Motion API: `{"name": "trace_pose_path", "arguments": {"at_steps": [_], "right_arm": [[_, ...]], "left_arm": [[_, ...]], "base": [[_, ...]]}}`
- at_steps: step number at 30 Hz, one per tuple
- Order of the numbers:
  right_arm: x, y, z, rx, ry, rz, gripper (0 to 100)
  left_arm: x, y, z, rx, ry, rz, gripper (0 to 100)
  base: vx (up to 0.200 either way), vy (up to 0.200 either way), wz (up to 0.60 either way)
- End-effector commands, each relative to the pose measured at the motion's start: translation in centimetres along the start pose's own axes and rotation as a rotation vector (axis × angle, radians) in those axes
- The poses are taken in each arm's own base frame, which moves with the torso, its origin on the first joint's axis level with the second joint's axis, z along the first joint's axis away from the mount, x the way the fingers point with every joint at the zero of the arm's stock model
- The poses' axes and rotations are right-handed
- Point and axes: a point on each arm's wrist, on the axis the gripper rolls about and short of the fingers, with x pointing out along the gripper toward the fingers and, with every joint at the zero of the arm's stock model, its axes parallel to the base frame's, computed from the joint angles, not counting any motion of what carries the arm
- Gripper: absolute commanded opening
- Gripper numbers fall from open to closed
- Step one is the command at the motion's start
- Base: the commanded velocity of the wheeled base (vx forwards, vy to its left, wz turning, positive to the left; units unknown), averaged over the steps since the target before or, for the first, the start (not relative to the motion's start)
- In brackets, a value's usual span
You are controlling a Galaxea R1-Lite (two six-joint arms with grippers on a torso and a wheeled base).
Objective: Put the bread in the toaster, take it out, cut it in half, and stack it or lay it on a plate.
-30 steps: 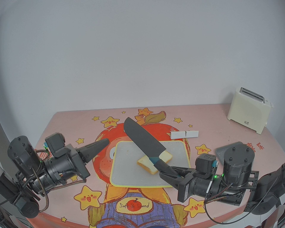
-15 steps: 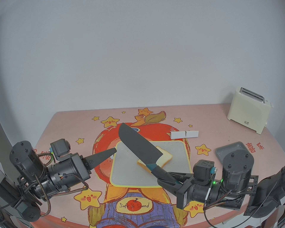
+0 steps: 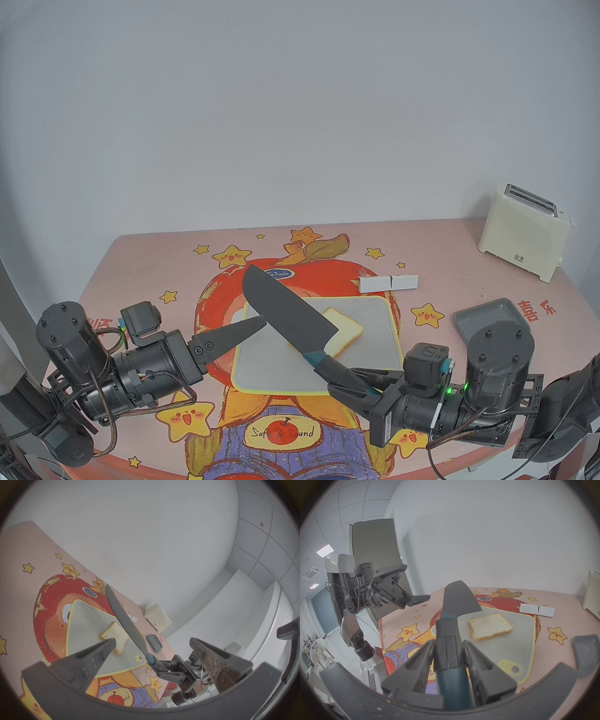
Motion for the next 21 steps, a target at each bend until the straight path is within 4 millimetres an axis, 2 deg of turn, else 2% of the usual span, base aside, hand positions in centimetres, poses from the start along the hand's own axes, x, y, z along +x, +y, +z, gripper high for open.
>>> {"name": "trace_pose_path", "arguments": {"at_steps": [1, 11, 17, 18, 20, 21], "right_arm": [[-0.2, 0.3, -0.1, -0.011, 0.001, 0.01, 0], [-0.8, 2.1, -0.8, -0.041, 0.022, 0.08, 0], [-1.3, 2.3, -0.6, -0.042, 0.01, 0.09, 0], [-1.3, 2.3, -0.6, -0.042, 0.01, 0.09, 0], [-1.2, 2.3, -0.6, -0.042, 0.011, 0.088, 0], [-1.2, 2.3, -0.6, -0.042, 0.011, 0.088, 0]], "left_arm": [[0.4, 0.7, -0.3, -0.007, 0.007, 0.02, 100], [1.2, 0.9, 0.1, -0.015, -0.005, 0.013, 100], [1.4, 1.0, 0.3, -0.039, -0.024, 0.024, 100], [1.4, 1.4, 1.0, -0.056, -0.061, 0.036, 100], [1.3, 1.4, 1.0, -0.07, -0.059, 0.039, 100], [1.2, 1.4, 0.9, -0.073, -0.056, 0.04, 0]], "base": [[0.0, 0.0, 0.0], [0.0, 0.0, 0.0], [0.0, 0.0, 0.0], [0.0, 0.0, 0.0], [0.0, 0.0, 0.0], [0.0, 0.0, 0.0]]}}
